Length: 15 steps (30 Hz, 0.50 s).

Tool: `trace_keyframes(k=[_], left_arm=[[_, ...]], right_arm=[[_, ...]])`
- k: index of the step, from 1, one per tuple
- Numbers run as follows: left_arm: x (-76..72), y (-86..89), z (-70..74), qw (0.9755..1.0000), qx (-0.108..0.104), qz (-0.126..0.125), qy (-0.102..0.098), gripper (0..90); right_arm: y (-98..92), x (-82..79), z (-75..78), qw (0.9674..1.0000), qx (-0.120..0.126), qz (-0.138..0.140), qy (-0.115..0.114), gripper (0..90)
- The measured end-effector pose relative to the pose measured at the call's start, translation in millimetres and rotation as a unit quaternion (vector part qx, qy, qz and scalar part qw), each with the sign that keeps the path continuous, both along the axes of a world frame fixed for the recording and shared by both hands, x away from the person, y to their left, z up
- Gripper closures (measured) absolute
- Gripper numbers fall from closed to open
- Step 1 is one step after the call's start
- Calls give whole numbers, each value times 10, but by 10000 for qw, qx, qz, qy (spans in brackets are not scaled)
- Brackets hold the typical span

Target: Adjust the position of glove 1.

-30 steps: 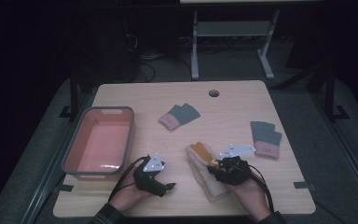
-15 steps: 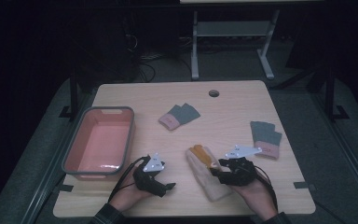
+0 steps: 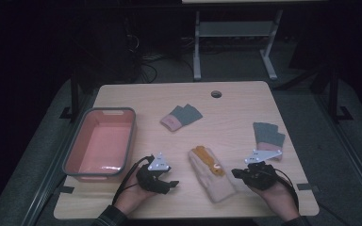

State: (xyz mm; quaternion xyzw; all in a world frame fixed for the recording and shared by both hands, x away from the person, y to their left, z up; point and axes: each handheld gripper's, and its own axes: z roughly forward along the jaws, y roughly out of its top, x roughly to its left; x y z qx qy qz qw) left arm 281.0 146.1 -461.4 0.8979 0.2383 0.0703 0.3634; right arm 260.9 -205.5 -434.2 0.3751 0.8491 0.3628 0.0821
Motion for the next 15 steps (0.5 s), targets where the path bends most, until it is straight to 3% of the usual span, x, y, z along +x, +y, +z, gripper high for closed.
trace_keyframes(k=[4, 6, 15], left_arm=[[-9, -121, 91, 9993, -303, -107, 181, 743], [-2, -217, 112, 9992, -296, -224, 174, 871], [84, -567, 69, 9990, -45, -378, 217, 894]], right_arm=[[-44, 23, -88, 9995, -47, 203, 222, 900], [-26, 48, -119, 9991, -74, 321, 282, 900], [100, 69, -158, 9974, -169, 626, 317, 900]])
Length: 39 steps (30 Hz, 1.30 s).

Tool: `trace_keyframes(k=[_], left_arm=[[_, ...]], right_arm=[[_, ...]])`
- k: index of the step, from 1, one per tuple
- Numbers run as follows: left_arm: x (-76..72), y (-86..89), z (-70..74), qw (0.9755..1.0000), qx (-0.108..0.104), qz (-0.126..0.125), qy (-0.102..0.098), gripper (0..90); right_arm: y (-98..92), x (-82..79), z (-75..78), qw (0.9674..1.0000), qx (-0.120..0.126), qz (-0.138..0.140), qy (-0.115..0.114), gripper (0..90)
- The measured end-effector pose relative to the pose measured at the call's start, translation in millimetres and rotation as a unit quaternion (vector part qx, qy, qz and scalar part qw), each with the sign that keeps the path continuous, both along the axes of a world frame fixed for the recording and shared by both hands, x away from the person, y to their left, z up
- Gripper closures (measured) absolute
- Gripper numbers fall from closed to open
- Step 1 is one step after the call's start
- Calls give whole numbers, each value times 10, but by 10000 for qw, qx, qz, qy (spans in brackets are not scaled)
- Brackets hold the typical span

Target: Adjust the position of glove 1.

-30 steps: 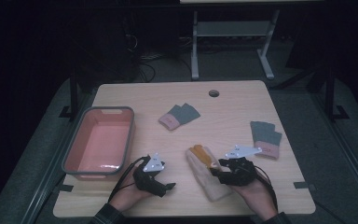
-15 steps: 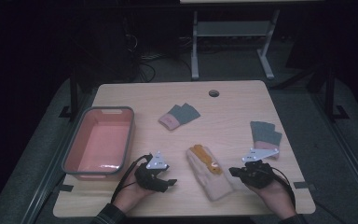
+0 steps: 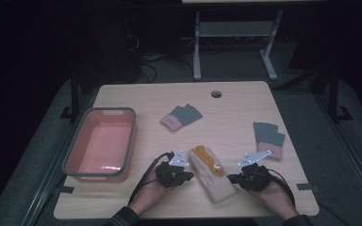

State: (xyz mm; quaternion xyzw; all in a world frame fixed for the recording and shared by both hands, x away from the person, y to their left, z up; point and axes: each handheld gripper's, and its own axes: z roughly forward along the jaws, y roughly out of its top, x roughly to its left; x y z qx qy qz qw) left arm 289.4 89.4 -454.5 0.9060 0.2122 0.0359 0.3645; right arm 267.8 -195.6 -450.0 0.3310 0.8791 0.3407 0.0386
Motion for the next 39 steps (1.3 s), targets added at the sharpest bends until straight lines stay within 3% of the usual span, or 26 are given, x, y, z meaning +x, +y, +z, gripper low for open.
trace_keyframes(k=[7, 10, 18, 22, 39], left_arm=[[89, -144, -73, 9998, 142, -62, 93, 894], [117, -154, -96, 9999, 47, 31, 152, 894], [210, -27, -76, 9999, 64, 60, 149, 894], [256, 61, -33, 9998, -3, 153, 134, 894], [285, 202, 31, 9994, 56, 331, -8, 893]], right_arm=[[76, 4, 0, 9999, -29, 139, 40, 900], [138, 7, -5, 9997, 13, 242, 43, 900], [320, 44, -10, 9987, 100, 505, 39, 900], [519, 40, -6, 9972, 197, 728, -5, 900], [964, -3, -24, 9919, 220, 1246, -105, 900]])
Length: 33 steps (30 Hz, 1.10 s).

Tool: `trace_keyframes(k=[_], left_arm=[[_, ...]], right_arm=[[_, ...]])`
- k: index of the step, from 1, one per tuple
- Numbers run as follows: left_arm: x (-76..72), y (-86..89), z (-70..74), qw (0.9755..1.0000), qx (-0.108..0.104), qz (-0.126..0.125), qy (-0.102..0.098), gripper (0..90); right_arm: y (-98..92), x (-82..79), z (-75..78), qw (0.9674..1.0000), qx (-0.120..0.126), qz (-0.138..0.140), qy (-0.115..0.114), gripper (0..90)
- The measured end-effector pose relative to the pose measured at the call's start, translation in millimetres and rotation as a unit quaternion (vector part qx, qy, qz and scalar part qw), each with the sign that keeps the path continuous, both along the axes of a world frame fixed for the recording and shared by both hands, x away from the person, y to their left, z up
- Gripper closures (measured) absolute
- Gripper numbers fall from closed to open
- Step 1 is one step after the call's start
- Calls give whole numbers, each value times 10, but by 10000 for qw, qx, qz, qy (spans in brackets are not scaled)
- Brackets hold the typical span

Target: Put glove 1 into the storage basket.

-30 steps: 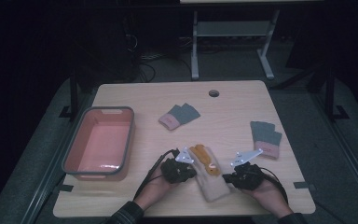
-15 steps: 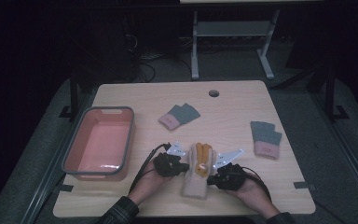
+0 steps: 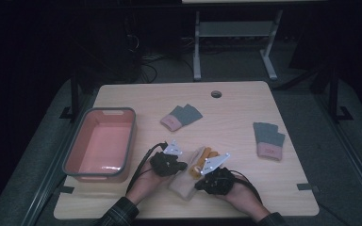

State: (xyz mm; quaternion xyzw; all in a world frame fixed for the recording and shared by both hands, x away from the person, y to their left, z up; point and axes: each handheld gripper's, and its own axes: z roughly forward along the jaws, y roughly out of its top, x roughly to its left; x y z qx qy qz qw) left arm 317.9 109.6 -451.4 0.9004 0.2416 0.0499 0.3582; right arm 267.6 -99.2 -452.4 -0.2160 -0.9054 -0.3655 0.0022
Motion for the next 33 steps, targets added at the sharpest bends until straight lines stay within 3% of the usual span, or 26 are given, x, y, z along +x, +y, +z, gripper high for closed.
trace_keyframes(k=[7, 10, 15, 16, 19, 20, 24, 25, 29, 30, 32, 33], left_arm=[[18, 59, 33, 10000, -12, 52, -1, 893], [25, 76, 53, 10000, 8, 42, -18, 882], [37, 144, 112, 9999, -76, 135, 38, 755], [29, 166, 130, 9999, -73, 126, 37, 723], [8, 188, 169, 9999, -50, 124, 51, 622], [-12, 199, 199, 9997, -142, 187, 108, 581], [-39, 228, 262, 9995, -203, 214, 128, 488], [-64, 239, 296, 9995, -231, 153, 129, 398], [-112, 215, 337, 9993, -334, 41, 137, 263], [-129, 189, 347, 9993, -337, -12, 133, 263], [-170, 117, 343, 9994, -310, -105, 137, 201], [-170, 117, 343, 9994, -310, -105, 137, 189]], right_arm=[[150, -1, -18, 9999, 23, 168, -18, 900], [90, -15, -10, 9998, -5, 163, -60, 891], [-92, -26, 28, 9999, 50, -132, -66, 837], [-229, -34, 47, 9994, 54, -325, -120, 790], [-339, -38, 61, 9985, 84, -526, -148, 728], [-485, -25, 71, 9967, 53, -779, -223, 643], [-671, 24, 75, 9933, 52, -1130, -232, 537], [-825, 85, 54, 9890, 59, -1469, -167, 414], [-1034, 204, -14, 9796, -6, -2006, -96, 252], [-1034, 204, -14, 9796, -6, -2006, -96, 252], [-1120, 304, -72, 9741, 46, -2254, -147, 155], [-1120, 304, -72, 9741, 46, -2254, -147, 155]])
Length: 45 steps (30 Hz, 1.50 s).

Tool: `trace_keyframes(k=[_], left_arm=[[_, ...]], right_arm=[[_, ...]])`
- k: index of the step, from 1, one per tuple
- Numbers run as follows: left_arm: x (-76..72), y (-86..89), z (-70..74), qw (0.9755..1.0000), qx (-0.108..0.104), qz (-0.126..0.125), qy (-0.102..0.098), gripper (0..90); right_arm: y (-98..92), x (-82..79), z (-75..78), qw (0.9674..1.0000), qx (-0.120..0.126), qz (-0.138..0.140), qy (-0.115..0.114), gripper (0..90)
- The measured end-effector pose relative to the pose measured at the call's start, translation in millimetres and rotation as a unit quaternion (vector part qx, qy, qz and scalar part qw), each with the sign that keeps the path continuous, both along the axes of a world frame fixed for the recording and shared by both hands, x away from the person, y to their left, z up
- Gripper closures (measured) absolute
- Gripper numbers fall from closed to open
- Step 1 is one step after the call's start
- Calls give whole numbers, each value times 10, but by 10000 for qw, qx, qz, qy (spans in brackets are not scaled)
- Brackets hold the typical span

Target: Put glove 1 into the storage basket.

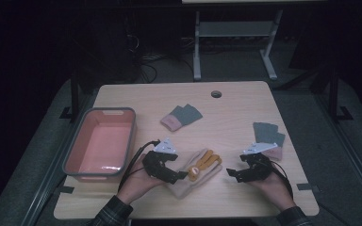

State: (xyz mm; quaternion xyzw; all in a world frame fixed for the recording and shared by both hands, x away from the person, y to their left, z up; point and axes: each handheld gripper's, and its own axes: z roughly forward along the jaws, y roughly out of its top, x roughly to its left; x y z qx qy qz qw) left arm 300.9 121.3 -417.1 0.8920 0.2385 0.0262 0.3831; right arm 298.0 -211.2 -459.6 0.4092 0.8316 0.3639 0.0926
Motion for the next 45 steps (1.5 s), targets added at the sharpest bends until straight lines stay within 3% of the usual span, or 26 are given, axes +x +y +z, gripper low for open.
trace_keyframes(k=[3, 8, 14, 26, 36, 41, 45], left_arm=[[-35, -81, -41, 9999, 45, -86, 26, 160], [-62, -172, -117, 9997, 141, -178, 5, 148], [-77, -284, -215, 9992, 282, -291, -14, 134], [-86, -450, -377, 9970, 700, -259, -226, 132], [-98, -503, -456, 9944, 973, -217, -347, 138], [-108, -496, -460, 9946, 966, -168, -350, 157], [-104, -464, -450, 9951, 912, -125, -355, 239]], right_arm=[[-13, 63, -63, 9996, -108, -196, -190, 130], [-13, 96, -101, 9995, -77, -204, -211, 109], [21, 132, -168, 9993, -264, -175, -202, 103], [52, 120, -189, 9985, -390, -127, -358, 101], [67, 109, -218, 9984, -313, -140, -457, 83], [69, 108, -224, 9983, -298, -141, -482, 81], [72, 108, -225, 9983, -292, -128, -481, 81]])
